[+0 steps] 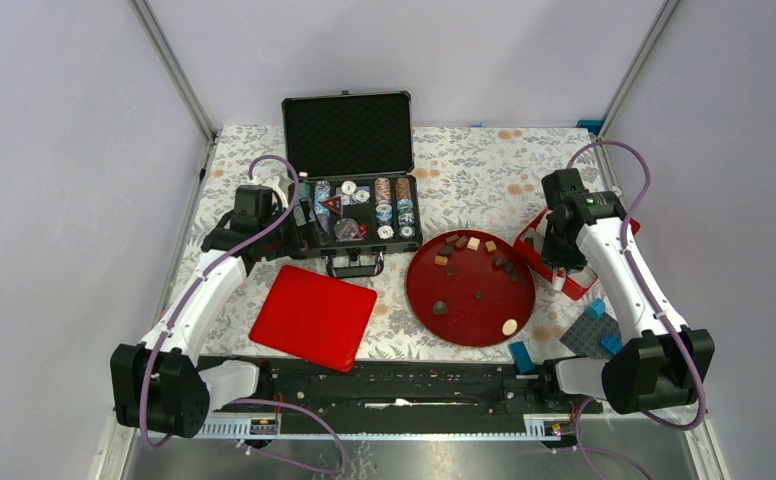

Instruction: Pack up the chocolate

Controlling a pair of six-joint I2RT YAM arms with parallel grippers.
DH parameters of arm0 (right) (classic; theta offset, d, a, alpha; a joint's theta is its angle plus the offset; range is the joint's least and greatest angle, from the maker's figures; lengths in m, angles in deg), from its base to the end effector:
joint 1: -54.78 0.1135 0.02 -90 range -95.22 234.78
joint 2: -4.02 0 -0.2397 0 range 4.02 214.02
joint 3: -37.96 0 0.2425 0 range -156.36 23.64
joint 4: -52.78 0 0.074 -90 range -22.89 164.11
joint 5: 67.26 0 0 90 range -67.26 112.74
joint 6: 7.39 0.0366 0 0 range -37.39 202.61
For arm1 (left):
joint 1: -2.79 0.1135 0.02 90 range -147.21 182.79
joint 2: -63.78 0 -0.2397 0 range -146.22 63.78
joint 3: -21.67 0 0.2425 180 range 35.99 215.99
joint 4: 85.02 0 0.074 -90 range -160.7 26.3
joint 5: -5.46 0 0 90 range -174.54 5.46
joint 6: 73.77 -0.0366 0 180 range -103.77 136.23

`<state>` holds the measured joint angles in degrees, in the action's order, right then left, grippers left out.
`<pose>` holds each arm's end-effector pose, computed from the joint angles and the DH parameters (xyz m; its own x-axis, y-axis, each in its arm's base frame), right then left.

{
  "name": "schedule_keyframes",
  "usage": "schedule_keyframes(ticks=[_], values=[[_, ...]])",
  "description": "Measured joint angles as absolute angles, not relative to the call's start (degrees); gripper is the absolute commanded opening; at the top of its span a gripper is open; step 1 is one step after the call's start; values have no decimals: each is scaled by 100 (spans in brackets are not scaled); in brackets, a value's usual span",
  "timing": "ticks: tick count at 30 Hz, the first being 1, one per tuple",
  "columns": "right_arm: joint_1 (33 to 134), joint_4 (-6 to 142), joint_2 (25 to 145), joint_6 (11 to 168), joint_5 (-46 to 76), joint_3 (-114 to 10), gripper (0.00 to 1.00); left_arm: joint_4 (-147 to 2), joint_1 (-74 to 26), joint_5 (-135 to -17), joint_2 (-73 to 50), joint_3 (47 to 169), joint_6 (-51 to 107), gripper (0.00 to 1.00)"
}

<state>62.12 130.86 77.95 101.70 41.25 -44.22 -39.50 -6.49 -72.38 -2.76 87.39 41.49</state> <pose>0.2307 0.0180 0.2766 -0.8839 0.1988 -0.4233 0.2926 0.9412 -0.1688 0.2384 -0.0468 0.2505 -0.7742 -0.2962 -0.5593 -0.0323 0.9011 -0.4324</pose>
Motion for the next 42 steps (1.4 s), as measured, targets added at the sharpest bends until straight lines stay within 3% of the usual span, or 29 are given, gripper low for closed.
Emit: schedule_keyframes(ticks=[5,12,20,28,42], values=[[6209,13217,7732,10098,4109,-4765,30,-3950,-654,-7238,-276,8741,4149,99],[6681,13263,7636,10028,3913,-5619,31,-3950,-656,-7244,-276,8741,4149,99],[7864,13402,7690,10257,3515,-5281,35,-3873,-662,-7391,-270,8938,4149,99],[7881,13269,7692,10353,3279,-4454,38,-3862,-664,-7391,-270,8949,4149,99],[7881,12841,7968,10314,3246,-4457,41,-3862,-664,-7391,-270,8949,4149,99]])
